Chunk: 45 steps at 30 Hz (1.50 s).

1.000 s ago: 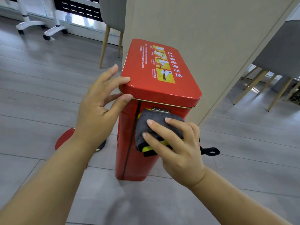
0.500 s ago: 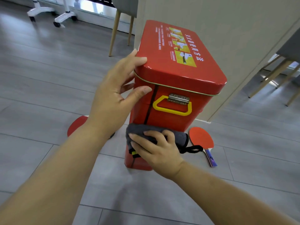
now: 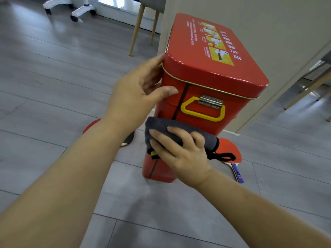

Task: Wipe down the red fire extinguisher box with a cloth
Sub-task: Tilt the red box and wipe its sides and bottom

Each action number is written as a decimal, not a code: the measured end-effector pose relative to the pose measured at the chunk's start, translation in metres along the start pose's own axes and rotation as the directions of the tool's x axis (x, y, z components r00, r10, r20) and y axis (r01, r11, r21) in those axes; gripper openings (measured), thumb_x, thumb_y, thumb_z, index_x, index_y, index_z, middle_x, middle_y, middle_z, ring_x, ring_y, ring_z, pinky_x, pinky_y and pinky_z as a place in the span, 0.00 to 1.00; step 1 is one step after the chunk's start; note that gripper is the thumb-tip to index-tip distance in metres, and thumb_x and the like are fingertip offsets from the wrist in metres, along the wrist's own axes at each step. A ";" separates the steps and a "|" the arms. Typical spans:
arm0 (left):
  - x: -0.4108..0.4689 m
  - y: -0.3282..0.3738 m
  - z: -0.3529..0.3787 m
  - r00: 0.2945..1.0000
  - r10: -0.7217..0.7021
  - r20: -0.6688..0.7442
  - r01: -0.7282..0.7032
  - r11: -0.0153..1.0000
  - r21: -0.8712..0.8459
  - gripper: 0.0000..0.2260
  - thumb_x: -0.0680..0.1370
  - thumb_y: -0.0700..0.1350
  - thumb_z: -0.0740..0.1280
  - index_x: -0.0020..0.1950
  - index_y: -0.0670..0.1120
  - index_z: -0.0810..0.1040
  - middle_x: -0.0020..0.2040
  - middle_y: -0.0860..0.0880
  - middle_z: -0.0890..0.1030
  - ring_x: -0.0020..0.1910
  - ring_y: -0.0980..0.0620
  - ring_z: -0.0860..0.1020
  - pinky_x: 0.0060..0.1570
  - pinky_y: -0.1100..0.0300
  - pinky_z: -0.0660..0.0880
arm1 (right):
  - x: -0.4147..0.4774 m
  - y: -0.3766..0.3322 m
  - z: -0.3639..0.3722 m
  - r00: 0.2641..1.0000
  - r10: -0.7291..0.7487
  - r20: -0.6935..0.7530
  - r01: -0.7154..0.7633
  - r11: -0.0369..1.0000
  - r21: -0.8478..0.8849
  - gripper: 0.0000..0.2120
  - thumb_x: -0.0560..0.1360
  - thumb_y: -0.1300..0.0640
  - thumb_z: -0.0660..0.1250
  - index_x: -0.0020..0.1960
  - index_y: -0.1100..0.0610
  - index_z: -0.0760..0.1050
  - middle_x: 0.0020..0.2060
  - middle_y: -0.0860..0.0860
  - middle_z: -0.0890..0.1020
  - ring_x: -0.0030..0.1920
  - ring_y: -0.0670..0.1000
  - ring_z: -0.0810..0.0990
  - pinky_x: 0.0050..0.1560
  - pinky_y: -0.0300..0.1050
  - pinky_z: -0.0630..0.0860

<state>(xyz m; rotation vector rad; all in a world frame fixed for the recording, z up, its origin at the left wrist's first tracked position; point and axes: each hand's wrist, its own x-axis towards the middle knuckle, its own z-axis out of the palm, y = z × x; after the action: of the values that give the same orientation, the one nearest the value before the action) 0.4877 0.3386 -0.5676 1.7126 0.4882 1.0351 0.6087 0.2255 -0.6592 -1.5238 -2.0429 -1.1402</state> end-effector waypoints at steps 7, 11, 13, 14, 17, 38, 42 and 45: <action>-0.002 -0.002 0.000 0.999 -0.033 -0.017 0.033 0.999 0.004 0.27 0.71 0.42 0.72 0.69 0.48 0.69 0.60 0.57 0.77 0.62 0.63 0.75 0.55 0.71 0.72 | -0.052 -0.011 0.032 0.948 -0.173 0.266 0.176 0.984 0.013 0.18 0.75 0.59 0.57 0.60 0.50 0.79 0.66 0.45 0.75 0.62 0.54 0.67 0.54 0.48 0.63; -0.009 -0.009 0.002 0.998 -0.041 -0.054 0.044 0.997 0.057 0.25 0.71 0.46 0.72 0.67 0.48 0.72 0.60 0.56 0.78 0.61 0.63 0.75 0.56 0.71 0.73 | -0.072 -0.022 0.045 0.857 -0.233 0.460 0.242 0.969 0.042 0.25 0.66 0.54 0.71 0.63 0.49 0.77 0.68 0.45 0.72 0.65 0.54 0.64 0.58 0.48 0.61; -0.014 -0.016 0.004 0.996 -0.075 -0.053 0.078 0.995 0.055 0.25 0.71 0.46 0.72 0.67 0.49 0.72 0.60 0.56 0.78 0.61 0.63 0.75 0.55 0.71 0.73 | -0.078 -0.027 0.049 0.828 -0.221 0.516 0.214 0.974 0.073 0.30 0.60 0.53 0.77 0.63 0.49 0.78 0.68 0.44 0.73 0.65 0.53 0.64 0.58 0.48 0.60; -0.017 -0.021 0.005 0.994 -0.098 -0.040 0.100 0.993 0.060 0.26 0.71 0.46 0.72 0.68 0.49 0.71 0.60 0.57 0.77 0.61 0.63 0.75 0.54 0.71 0.73 | -0.079 -0.029 0.050 0.821 -0.218 0.527 0.200 0.975 0.092 0.32 0.58 0.52 0.79 0.62 0.50 0.78 0.67 0.44 0.74 0.65 0.53 0.64 0.58 0.48 0.61; -0.025 -0.035 0.008 0.986 -0.165 -0.003 0.164 0.985 0.055 0.28 0.72 0.44 0.72 0.71 0.52 0.68 0.59 0.61 0.76 0.61 0.63 0.75 0.57 0.69 0.74 | -0.079 -0.029 0.047 0.833 -0.218 0.509 0.183 0.976 0.118 0.31 0.57 0.54 0.79 0.60 0.50 0.79 0.65 0.44 0.76 0.63 0.52 0.66 0.56 0.49 0.61; -0.035 -0.067 0.015 0.972 -0.213 -0.103 0.217 0.976 0.030 0.27 0.68 0.48 0.74 0.66 0.45 0.75 0.58 0.53 0.81 0.57 0.60 0.79 0.58 0.63 0.75 | -0.115 -0.073 0.102 0.631 -0.224 0.743 0.128 0.974 0.185 0.23 0.66 0.55 0.62 0.61 0.51 0.79 0.67 0.45 0.74 0.64 0.53 0.68 0.60 0.52 0.60; -0.038 -0.071 0.017 0.971 -0.207 -0.122 0.209 0.978 0.002 0.28 0.68 0.49 0.73 0.66 0.46 0.75 0.59 0.53 0.81 0.57 0.61 0.79 0.58 0.62 0.76 | -0.125 -0.083 0.113 0.319 -0.326 0.890 0.136 0.945 0.298 0.27 0.80 0.63 0.52 0.77 0.60 0.47 0.77 0.51 0.43 0.76 0.55 0.45 0.73 0.54 0.44; -0.040 -0.071 0.020 0.973 -0.195 -0.127 0.196 0.981 -0.007 0.29 0.67 0.51 0.73 0.67 0.46 0.74 0.59 0.52 0.80 0.57 0.61 0.79 0.59 0.61 0.76 | -0.128 -0.084 0.116 0.301 -0.335 0.893 0.140 0.942 0.306 0.28 0.81 0.62 0.52 0.77 0.61 0.46 0.77 0.51 0.42 0.75 0.55 0.44 0.73 0.54 0.44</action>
<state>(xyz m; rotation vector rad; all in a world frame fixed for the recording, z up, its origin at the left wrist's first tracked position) 0.4934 0.3257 -0.6498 1.5743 0.7276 1.0036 0.5996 0.2253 -0.8506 -2.0978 -3.0745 0.0808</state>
